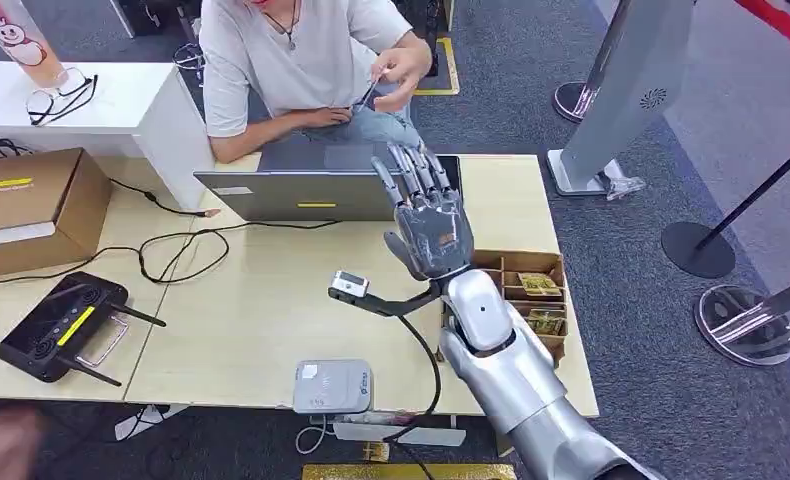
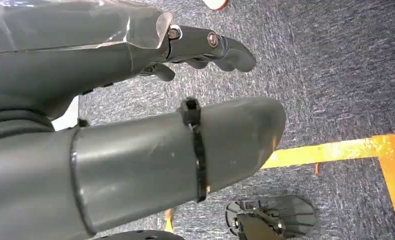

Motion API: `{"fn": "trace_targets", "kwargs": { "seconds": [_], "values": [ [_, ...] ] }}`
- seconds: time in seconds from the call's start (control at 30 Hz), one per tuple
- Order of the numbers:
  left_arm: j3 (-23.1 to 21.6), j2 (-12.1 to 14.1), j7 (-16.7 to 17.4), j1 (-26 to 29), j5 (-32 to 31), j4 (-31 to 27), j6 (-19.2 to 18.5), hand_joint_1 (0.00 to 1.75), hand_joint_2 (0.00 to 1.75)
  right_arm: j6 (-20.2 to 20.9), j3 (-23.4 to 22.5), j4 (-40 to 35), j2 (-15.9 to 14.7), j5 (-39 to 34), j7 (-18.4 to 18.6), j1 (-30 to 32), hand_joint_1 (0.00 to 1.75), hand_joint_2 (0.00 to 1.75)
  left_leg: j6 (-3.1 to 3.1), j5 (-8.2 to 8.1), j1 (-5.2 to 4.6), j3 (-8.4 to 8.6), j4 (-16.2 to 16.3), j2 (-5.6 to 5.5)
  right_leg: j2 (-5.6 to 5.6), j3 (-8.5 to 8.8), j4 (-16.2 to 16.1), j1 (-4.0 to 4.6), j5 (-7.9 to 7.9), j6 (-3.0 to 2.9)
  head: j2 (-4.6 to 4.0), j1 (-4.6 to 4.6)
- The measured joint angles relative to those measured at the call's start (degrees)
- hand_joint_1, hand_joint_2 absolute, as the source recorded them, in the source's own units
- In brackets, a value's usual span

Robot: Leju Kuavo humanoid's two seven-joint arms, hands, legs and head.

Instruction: Pass the card to the sensor for recognition and then transmit it.

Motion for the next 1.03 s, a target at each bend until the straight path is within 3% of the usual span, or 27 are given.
{"fn": "trace_targets", "kwargs": {
  "seconds": [0.27, 0.57, 0.93, 1.03],
  "values": [
    [0.1, 0.0, -0.5, 0.2, 0.0, 0.0, 0.0, 0.00, 0.00, -0.2, 0.1, -4.2, -0.1, -3.6, -1.8, 2.1, 0.00, 1.75, 0.00, 0.00, 0.00, 0.01, 0.0, 0.00, 0.00, -0.01, 0.0, 0.00, 0.00, 0.00, 0.00, 0.00],
    [1.1, 0.0, -0.9, 0.5, 0.0, 0.0, 0.0, 0.00, 0.00, 3.1, 0.1, -14.8, -1.4, -24.8, -12.3, 8.8, 0.00, 1.75, 0.00, -0.01, 0.00, 0.00, 0.0, 0.00, 0.00, -0.01, 0.0, 0.00, -0.01, 0.01, 0.00, 0.00],
    [2.3, 0.0, -1.5, 1.1, 0.4, 0.0, 0.3, 0.00, 0.00, 7.5, 0.1, -22.9, -2.9, -37.1, -17.5, 15.3, 0.00, 1.75, 0.00, -0.02, 0.00, 0.02, 0.0, 0.01, 0.00, -0.01, 0.0, 0.00, -0.01, 0.00, 0.00, 0.00],
    [2.8, 0.0, -1.5, 1.3, 0.6, 0.0, 0.3, 0.00, 0.00, 10.6, 0.1, -24.9, -2.9, -44.2, -19.8, 18.2, 0.00, 1.75, -0.01, -0.02, 0.00, 0.00, 0.0, -0.01, -0.02, -0.01, 0.0, 0.00, -0.02, 0.01, 0.00, -0.02]
  ]
}}
